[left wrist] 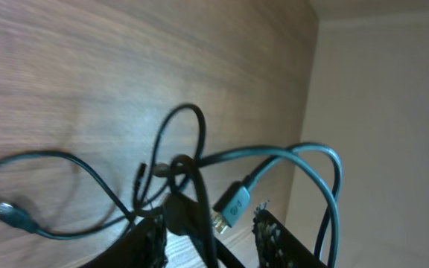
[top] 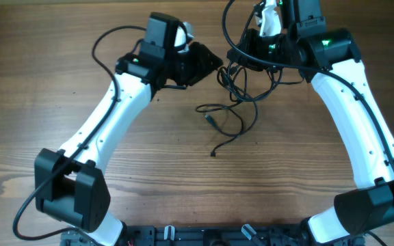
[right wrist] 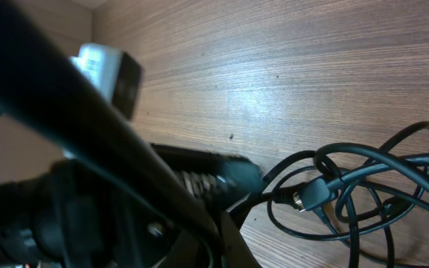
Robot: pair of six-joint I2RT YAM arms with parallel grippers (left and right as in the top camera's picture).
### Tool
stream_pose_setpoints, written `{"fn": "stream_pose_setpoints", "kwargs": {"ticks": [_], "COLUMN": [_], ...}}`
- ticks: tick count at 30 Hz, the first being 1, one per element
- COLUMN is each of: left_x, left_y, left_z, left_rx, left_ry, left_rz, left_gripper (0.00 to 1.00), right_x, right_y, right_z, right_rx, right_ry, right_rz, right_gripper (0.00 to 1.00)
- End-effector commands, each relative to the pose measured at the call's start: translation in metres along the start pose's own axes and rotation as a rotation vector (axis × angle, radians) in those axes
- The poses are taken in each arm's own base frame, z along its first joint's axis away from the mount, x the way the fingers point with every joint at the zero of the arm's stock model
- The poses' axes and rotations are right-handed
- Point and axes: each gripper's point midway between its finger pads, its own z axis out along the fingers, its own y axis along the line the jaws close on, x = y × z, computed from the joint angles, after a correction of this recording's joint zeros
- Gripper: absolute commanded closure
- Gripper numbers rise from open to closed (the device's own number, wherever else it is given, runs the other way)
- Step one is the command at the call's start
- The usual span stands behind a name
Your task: Untangle cables
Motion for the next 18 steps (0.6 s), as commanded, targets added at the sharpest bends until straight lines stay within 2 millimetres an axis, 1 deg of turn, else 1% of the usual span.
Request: {"fn": "stream_pose_setpoints", "kwargs": {"ticks": [1,6,8,10,16,18], "left_x": [0.017,0.017,0.025,0.040,0.068,0.074], "left_y": [-0.002,-0.007,-0.012,-0.017,-0.017,-0.015], "left_z": [0.013,0.014,0.015,0.017,0.024,0.029], "left_rx": [0.004,0.018,0.038,0.051,0.017,0.006], "left_ry": [0.054,0.055,0.096,0.152,0.228,0.238], "left_rz": [-0.066,-0.147,-0.145,-0.144,-0.148,-0.145], "left_gripper": [0.62,0.65,0.67,0.69,0.71,0.75], "right_x": [0.002,0.002,0.000,0.000,0.000,0.000], "right_y": [0.006,0.006,0.003,0.003,0.003,0.003], "right_z": [0.000,0.000,0.000,0.000,0.000,0.000], "right_rx": [-0.022,-0.021,-0.005,-0.004,-0.004,-0.004], "right_ry": [0.007,0.007,-0.001,-0.002,-0.002,-0.002], "right_rz": [-0.021,-0.021,-0.022,-0.022,-0.021,-0.022], "right_gripper": [0.96,0.96,0.96,0.96,0.96,0.96]}}
